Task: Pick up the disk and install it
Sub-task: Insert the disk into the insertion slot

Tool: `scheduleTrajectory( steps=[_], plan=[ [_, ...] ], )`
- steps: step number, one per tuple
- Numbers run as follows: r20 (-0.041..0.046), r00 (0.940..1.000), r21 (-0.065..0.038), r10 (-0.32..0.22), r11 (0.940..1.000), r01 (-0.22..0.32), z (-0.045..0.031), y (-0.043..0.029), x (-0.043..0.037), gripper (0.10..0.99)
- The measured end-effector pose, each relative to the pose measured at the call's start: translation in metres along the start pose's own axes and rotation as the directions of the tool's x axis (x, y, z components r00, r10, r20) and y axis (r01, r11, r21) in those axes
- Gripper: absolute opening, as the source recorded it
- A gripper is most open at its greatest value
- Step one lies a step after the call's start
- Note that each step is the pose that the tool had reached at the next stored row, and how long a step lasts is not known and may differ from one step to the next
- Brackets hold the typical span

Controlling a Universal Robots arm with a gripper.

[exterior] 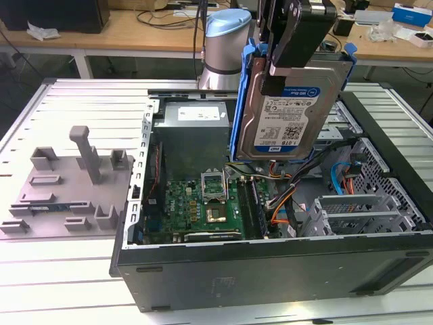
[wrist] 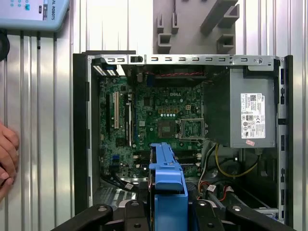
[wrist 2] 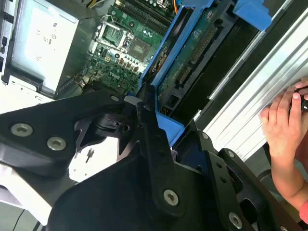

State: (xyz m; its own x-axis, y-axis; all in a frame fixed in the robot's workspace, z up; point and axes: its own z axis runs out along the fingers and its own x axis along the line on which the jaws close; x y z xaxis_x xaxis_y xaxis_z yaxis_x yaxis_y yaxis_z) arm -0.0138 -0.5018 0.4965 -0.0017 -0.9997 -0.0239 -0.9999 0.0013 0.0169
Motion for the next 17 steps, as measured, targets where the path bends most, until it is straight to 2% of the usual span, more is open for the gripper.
scheduleTrajectory(
  steps=[5,11,13,17],
  plan=[
    [0.0,1.0,0.012,0.0,0.9999,0.0,0.0023,-0.0001,0.0007,0.365],
    [0.0004,1.0,0.013,0.0,0.9999,0.0,0.0026,0.0,0.0007,0.365],
    [0.0051,1.0,0.013,0.0,0.9999,0.0,0.0029,0.0001,0.0007,0.365],
    [0.0054,1.0,0.012,0.0,0.9999,0.0,0.003,0.0001,0.0007,0.365]
  ],
)
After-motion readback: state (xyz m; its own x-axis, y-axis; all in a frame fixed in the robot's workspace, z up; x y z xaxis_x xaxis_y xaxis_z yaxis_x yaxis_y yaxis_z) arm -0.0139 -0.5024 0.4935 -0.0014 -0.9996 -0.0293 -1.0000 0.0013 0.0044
